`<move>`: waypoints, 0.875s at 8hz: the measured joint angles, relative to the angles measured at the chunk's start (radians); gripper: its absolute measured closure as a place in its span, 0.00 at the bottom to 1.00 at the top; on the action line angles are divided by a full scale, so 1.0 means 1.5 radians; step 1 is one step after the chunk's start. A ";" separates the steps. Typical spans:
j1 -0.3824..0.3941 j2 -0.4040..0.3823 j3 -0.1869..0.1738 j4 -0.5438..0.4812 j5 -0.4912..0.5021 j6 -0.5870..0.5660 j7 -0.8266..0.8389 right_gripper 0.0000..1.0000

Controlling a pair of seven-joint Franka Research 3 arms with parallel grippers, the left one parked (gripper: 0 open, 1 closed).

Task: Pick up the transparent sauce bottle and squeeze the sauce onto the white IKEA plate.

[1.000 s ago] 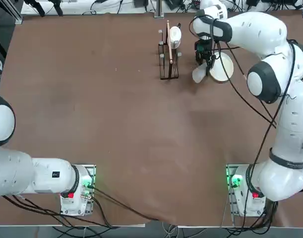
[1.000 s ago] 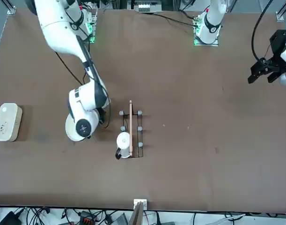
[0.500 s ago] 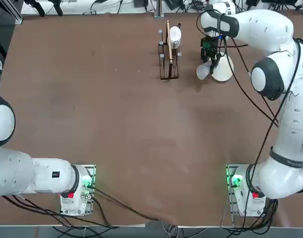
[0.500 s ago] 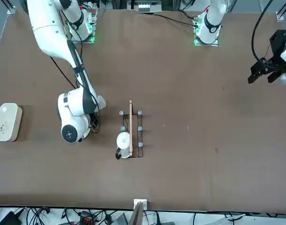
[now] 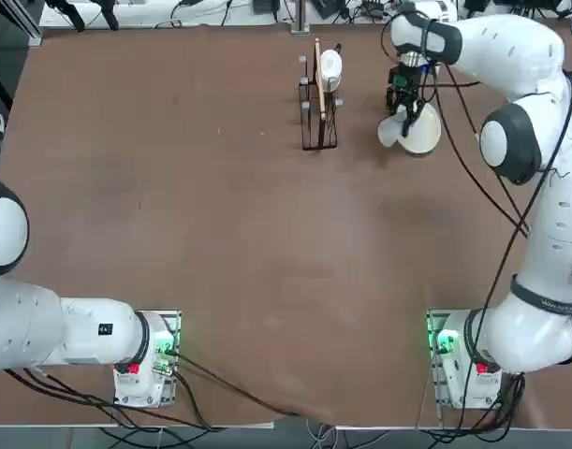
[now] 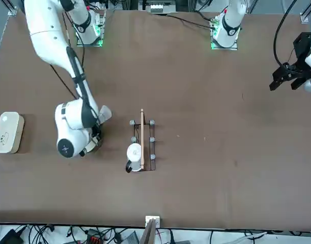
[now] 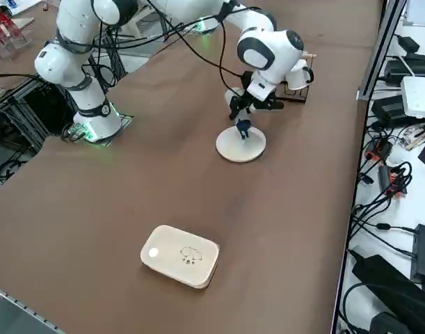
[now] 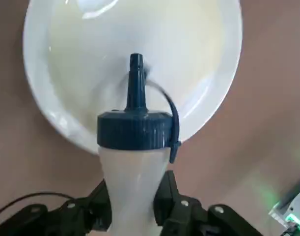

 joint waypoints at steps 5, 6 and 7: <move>-0.045 0.000 0.000 -0.001 0.005 -0.038 -0.057 0.61; -0.049 0.000 0.000 -0.003 0.006 -0.048 -0.059 0.61; -0.049 -0.003 0.001 -0.011 0.006 -0.054 -0.060 0.61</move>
